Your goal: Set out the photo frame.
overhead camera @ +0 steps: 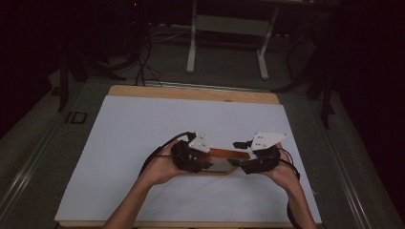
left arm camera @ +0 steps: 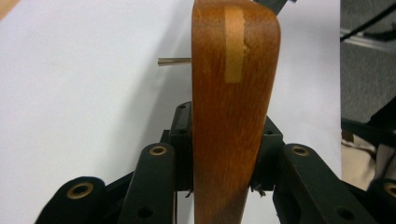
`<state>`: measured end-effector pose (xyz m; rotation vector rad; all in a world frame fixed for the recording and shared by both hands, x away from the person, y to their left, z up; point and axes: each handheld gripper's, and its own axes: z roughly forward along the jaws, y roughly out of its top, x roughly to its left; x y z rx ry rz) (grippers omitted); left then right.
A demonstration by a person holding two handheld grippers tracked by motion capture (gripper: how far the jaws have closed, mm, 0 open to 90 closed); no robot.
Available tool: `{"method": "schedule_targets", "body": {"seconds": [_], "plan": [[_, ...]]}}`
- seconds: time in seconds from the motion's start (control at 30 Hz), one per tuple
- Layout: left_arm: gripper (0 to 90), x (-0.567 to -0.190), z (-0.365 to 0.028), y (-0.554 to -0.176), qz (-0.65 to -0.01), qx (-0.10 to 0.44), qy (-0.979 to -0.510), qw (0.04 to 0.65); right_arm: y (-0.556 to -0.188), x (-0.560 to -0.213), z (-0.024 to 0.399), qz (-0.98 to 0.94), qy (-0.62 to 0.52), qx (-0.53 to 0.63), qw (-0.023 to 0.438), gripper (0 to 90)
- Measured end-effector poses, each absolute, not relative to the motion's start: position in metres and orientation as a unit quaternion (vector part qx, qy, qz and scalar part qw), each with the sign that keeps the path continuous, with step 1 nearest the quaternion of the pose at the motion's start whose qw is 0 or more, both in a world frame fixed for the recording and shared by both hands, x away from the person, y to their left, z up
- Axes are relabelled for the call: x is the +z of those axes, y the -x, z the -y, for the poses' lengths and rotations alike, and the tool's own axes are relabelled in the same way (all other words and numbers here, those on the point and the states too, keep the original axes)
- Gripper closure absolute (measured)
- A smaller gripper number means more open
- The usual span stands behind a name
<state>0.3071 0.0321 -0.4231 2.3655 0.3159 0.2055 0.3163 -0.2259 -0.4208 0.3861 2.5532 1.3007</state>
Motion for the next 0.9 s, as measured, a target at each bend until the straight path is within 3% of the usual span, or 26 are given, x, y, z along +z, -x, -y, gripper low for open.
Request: {"method": "schedule_targets", "body": {"seconds": [0.07,0.13,0.33,0.43,0.63,0.9], "plan": [[69.0,-0.422,-0.032,-0.306,-0.116,0.082,-0.920,0.365,-0.317,-0.420,0.223,-0.878,-0.124,0.446,0.122,39.2],[68.9,-0.417,-0.031,-0.304,-0.090,0.088,-0.924,0.360,-0.316,-0.418,0.215,-0.890,-0.091,0.436,0.101,48.5],[68.7,-0.415,-0.029,-0.301,-0.063,0.099,-0.928,0.353,-0.313,-0.418,0.206,-0.902,-0.063,0.415,0.098,60.1],[66.5,-0.416,-0.030,-0.303,-0.070,0.092,-0.922,0.369,-0.312,-0.417,0.206,-0.905,-0.056,0.410,0.102,61.5],[50.4,-0.416,-0.043,-0.314,-0.128,0.052,-0.890,0.434,-0.308,-0.418,0.208,-0.906,-0.044,0.409,0.101,67.4],[44.5,-0.438,-0.069,-0.325,-0.186,0.013,-0.842,0.506,-0.307,-0.419,0.216,-0.903,-0.050,0.416,0.101,68.6]]}}
